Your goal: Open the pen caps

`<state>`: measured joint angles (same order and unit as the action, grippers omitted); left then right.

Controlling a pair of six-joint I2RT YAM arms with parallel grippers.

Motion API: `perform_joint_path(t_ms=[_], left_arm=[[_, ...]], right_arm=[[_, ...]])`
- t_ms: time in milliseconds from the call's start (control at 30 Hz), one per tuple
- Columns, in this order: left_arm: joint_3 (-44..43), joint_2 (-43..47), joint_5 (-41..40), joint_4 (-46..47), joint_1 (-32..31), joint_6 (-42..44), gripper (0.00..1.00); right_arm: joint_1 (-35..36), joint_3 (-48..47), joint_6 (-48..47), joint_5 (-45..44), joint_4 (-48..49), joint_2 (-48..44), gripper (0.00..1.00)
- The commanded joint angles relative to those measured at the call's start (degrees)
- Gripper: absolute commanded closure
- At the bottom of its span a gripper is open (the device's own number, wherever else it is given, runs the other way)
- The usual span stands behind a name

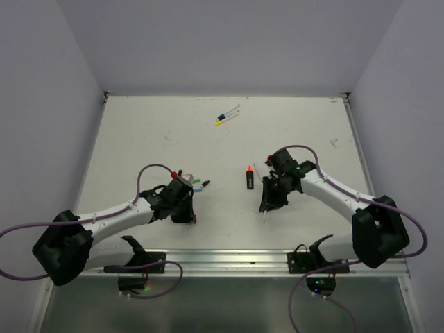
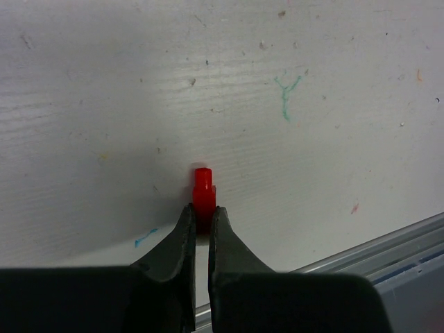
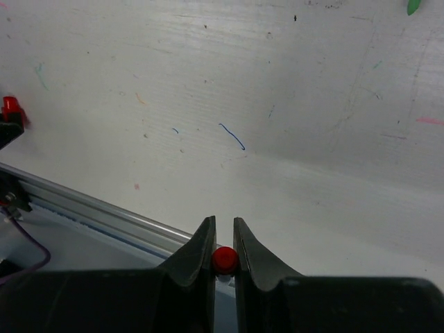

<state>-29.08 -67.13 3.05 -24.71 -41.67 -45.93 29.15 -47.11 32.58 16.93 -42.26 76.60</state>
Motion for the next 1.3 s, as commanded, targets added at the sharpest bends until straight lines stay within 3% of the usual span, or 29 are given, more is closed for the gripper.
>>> perform_joint_path(t_ms=[0,233,433,667,833,1067,1267], left_arm=[[-1.06,-2.29,-4.26,1.95,-2.79,-2.85,0.99],[-1.15,-4.58,-4.1,4.66,-4.38,-3.64,0.9],[-1.07,-5.11,-3.75,5.11,-4.47,-3.64,0.73],[-1.76,-2.74,-3.93,3.88,-4.47,-3.38,0.57],[-4.05,0.6,-5.94,0.63,-4.47,-1.79,0.54],[-16.24,0.43,-11.48,-6.22,-4.47,3.12,0.51],[-30.49,-7.03,-11.85,-4.48,-2.28,19.35,0.46]], right_arm=[[1.0,-0.7,0.73,-2.16,3.32,3.19,1.0],[3.63,-1.49,0.73,-2.52,6.57,9.96,1.0],[4.16,-1.84,0.56,-1.99,8.42,13.31,0.98],[4.25,-1.49,0.21,-1.46,8.6,14.46,0.75],[4.25,-1.67,-0.14,-1.28,8.07,13.67,0.6],[4.25,-3.86,-0.41,-2.07,4.74,9.98,0.56],[4.25,-9.12,-1.46,-0.94,-2.38,4.44,0.53]])
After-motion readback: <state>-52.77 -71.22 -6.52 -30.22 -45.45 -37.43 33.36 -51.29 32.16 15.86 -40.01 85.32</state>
